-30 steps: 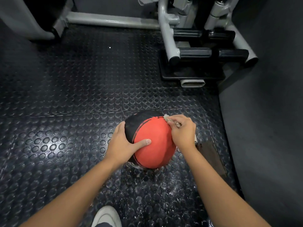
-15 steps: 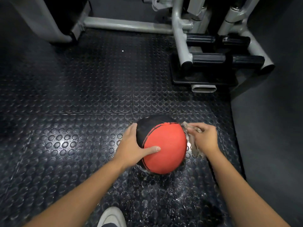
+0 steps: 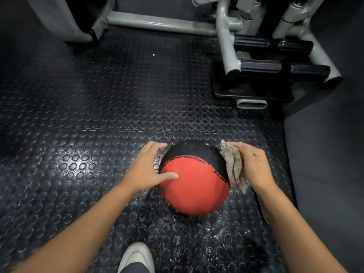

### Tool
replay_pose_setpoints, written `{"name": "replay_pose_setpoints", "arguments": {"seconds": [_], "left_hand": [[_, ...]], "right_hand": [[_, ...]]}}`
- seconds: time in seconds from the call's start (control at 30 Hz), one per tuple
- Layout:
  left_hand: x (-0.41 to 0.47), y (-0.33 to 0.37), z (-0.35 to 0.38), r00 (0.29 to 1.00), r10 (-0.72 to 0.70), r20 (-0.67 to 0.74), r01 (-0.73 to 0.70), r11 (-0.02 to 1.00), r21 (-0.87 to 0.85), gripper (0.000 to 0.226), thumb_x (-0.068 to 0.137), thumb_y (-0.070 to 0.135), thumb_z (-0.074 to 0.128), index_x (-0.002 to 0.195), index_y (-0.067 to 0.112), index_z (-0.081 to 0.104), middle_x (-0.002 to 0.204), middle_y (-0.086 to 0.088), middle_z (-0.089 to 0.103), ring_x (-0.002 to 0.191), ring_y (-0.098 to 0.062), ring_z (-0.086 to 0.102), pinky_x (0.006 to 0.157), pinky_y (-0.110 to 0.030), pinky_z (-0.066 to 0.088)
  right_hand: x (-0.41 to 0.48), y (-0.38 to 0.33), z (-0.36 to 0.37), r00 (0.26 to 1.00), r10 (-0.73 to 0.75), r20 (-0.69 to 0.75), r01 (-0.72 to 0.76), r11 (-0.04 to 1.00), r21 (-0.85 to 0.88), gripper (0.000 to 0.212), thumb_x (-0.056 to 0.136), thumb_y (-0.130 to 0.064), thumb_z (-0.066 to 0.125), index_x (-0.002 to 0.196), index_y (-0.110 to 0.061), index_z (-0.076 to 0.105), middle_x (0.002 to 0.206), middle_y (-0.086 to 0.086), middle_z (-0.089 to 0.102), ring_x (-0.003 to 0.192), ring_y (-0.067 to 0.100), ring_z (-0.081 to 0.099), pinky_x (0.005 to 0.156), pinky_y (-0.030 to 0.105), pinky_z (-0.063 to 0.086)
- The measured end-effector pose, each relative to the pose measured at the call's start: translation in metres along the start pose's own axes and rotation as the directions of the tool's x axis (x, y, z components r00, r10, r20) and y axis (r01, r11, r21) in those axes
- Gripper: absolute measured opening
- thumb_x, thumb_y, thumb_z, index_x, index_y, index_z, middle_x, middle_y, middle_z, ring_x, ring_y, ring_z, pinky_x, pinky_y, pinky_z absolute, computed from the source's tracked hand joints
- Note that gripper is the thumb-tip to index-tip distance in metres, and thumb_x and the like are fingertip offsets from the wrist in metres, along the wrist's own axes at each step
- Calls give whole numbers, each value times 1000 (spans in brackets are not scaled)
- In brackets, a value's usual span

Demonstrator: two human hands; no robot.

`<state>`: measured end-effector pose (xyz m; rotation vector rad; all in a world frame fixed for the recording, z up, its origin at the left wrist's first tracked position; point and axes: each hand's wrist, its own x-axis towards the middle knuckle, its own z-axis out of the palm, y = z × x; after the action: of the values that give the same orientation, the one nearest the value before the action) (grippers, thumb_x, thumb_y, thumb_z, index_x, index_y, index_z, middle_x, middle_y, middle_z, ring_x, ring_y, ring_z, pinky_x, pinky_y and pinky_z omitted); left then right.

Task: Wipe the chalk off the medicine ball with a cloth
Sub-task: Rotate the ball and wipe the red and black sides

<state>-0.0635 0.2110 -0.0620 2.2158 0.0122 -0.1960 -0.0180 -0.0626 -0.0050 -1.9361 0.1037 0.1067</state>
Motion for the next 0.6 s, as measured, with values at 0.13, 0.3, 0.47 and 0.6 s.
{"name": "replay_pose_setpoints", "arguments": {"seconds": [0.13,0.3,0.47,0.6], "left_hand": [[-3,7,8,998,-29,-50,23,992,-124,70,63,69,69,123,34,59,121,21,51,115,3,49,102,-35,46],[9,36,15,987,-125,-102,124,992,-13,79,71,68,69,137,30,48,127,10,48,122,-11,45,105,-34,37],[13,44,11,988,-149,30,147,988,45,91,70,70,66,147,32,35,144,9,38,134,-14,35,108,-36,30],[17,38,1,985,-120,120,111,991,76,88,75,64,66,150,33,31,153,11,31,142,-14,24,116,-42,24]], "right_hand": [[-8,0,7,995,79,54,-73,993,-97,32,97,-4,49,99,-23,74,99,-7,73,92,14,68,92,35,52],[-21,6,12,985,132,112,-127,991,-50,27,81,-7,74,98,-29,75,103,-8,73,99,13,68,95,38,52],[-32,5,8,983,174,63,-171,984,-49,38,74,-12,82,107,-27,69,89,1,74,83,25,71,78,43,59],[-27,0,-12,948,310,71,-318,920,231,19,78,-13,78,96,-16,74,92,11,75,84,31,72,84,49,56]]}}
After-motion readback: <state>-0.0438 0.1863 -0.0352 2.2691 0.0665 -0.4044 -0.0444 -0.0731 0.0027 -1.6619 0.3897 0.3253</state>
